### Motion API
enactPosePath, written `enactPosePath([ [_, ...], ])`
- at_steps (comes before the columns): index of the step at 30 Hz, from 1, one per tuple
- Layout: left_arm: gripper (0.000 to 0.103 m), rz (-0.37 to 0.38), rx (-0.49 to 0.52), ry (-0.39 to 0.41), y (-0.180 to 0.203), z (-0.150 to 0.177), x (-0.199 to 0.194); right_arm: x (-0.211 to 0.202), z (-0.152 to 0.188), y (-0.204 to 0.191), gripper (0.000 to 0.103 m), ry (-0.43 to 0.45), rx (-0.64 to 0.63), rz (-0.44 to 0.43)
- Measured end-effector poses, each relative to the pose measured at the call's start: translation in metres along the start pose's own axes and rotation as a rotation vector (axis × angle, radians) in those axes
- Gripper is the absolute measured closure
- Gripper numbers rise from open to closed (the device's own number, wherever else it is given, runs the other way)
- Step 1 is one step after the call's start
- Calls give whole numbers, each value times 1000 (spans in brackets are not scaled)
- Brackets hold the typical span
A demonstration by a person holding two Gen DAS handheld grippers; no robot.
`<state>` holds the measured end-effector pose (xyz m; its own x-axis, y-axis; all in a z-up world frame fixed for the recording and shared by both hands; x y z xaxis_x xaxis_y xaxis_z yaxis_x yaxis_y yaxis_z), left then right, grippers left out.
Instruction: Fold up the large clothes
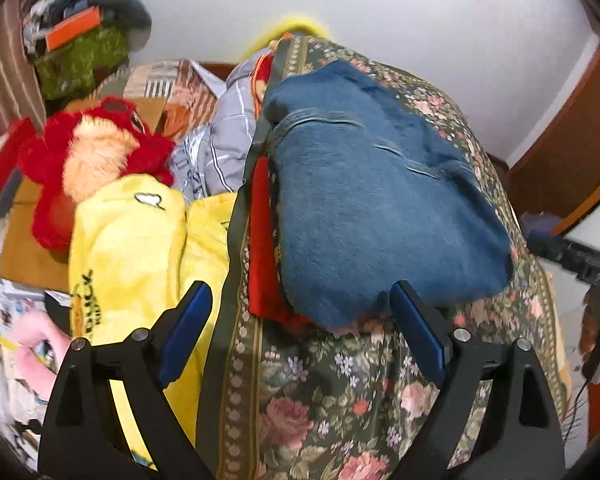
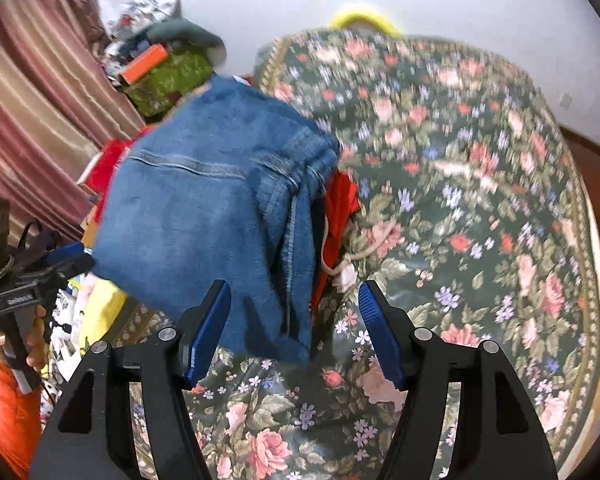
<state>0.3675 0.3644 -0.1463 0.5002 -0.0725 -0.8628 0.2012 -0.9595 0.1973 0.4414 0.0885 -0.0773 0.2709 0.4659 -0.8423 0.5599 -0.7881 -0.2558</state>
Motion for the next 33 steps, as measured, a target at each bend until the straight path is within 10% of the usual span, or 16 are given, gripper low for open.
enactPosePath([
  [19,12,-41,186,647,135,76,-253,-216,71,-101,40,531,-230,-179],
  [26,12,-139,203,854,166,142,-290,-257,122,-114,40,686,-231,-178],
  [33,12,-95,186,889,176,183,-291,-269,156,-125,33,759,-228,-134],
])
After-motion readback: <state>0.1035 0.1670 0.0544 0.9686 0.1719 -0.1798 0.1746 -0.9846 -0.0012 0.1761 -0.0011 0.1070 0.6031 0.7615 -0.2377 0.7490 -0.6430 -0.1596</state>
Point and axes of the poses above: each gripper's, at about its wrist camera, not at the fingertips, and x roughly the way its jaws point, y to its right, z to its underside, the point moved 2 cm from there along x, roughly the way its jaws point, and after that the axes turned 5 degrees about -y, right-handed, at the moved point
